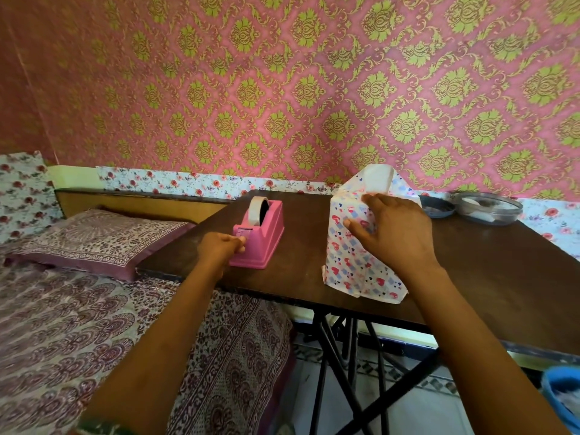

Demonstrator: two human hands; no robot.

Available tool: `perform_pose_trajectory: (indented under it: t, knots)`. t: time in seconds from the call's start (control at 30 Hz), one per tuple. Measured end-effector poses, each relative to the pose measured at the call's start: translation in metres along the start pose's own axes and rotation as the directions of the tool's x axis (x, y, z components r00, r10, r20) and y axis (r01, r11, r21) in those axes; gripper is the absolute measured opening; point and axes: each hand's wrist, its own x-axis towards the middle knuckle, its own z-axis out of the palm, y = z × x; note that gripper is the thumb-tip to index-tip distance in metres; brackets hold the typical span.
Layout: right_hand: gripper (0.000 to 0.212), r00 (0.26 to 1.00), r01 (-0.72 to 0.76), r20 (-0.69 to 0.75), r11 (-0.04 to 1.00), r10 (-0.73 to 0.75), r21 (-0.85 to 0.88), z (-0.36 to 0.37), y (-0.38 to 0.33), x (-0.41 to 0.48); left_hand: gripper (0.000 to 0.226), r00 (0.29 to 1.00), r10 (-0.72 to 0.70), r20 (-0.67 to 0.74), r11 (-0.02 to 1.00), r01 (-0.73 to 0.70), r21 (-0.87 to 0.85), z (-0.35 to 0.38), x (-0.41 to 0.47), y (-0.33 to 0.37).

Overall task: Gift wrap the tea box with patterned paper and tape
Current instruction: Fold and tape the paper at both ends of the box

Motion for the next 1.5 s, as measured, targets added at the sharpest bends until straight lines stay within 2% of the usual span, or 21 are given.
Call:
perform_pose_trajectory:
  t: [0.07, 0.17, 0.23, 0.3, 0.4, 0.47, 0.6, 0.73, 0.83, 0.93, 1.03, 1.17, 1.5]
  knots:
    - [0.065, 1.000, 0.002, -0.006, 1.000, -0.002, 0.006, 0.001, 0.001, 0.000, 0.014, 0.999, 0.033, 0.014, 0.990, -0.034, 0.135, -0.004, 0.005, 0.005]
    - [0.063, 1.000, 0.003, -0.017, 1.000, -0.003, 0.017, 0.001, 0.001, 0.000, 0.016, 1.000, 0.030, -0.001, 0.921, -0.027, 0.389, -0.014, 0.012, 0.006]
    - [0.063, 1.000, 0.007, -0.012, 1.000, -0.007, 0.013, 0.001, 0.001, 0.000, 0.015, 1.000, 0.004, 0.000, 0.888, -0.003, 0.460, -0.022, 0.009, 0.002]
    - [0.063, 1.000, 0.007, -0.007, 1.000, -0.007, 0.013, 0.000, -0.001, 0.000, 0.011, 0.999, 0.007, 0.031, 0.918, -0.019, 0.397, -0.028, 0.003, -0.002]
    - [0.063, 1.000, 0.001, 0.012, 1.000, -0.001, 0.009, -0.004, -0.003, -0.001, 0.007, 0.981, 0.101, 0.165, 0.969, -0.135, 0.209, -0.026, -0.014, 0.019]
    - [0.064, 0.999, 0.004, 0.038, 1.000, -0.004, -0.007, -0.006, -0.004, -0.001, 0.027, 0.944, 0.184, 0.275, 0.973, -0.215, 0.088, -0.014, -0.021, 0.048]
    - [0.065, 0.995, 0.013, 0.101, 1.000, -0.012, -0.002, -0.009, -0.003, -0.002, 0.049, 0.798, 0.356, 0.486, 0.931, -0.349, -0.109, 0.031, -0.027, 0.111]
    - [0.063, 0.994, 0.016, 0.107, 0.999, -0.019, 0.031, -0.013, 0.001, -0.001, 0.058, 0.640, 0.452, 0.621, 0.878, -0.443, -0.181, 0.083, -0.031, 0.162]
    - [0.062, 0.994, 0.022, 0.109, 0.998, -0.029, 0.063, -0.012, 0.002, -0.003, 0.061, 0.570, 0.403, 0.717, 0.874, -0.473, -0.115, 0.107, -0.023, 0.177]
    - [0.063, 0.995, 0.036, 0.085, 0.997, -0.043, 0.075, -0.009, 0.003, -0.004, 0.062, 0.549, 0.316, 0.774, 0.869, -0.495, -0.004, 0.117, -0.013, 0.179]
    - [0.064, 0.996, 0.042, 0.079, 0.996, -0.048, 0.083, -0.006, 0.004, -0.002, 0.064, 0.523, 0.249, 0.815, 0.882, -0.470, 0.032, 0.119, -0.002, 0.176]
    - [0.062, 0.997, 0.045, 0.053, 0.996, -0.050, 0.079, -0.003, 0.006, -0.003, 0.069, 0.507, 0.180, 0.843, 0.901, -0.428, 0.065, 0.120, 0.006, 0.178]
    - [0.065, 0.994, 0.055, 0.092, 0.996, -0.062, 0.074, -0.003, 0.007, 0.000, 0.073, 0.498, 0.103, 0.861, 0.829, -0.522, 0.203, 0.127, 0.010, 0.185]
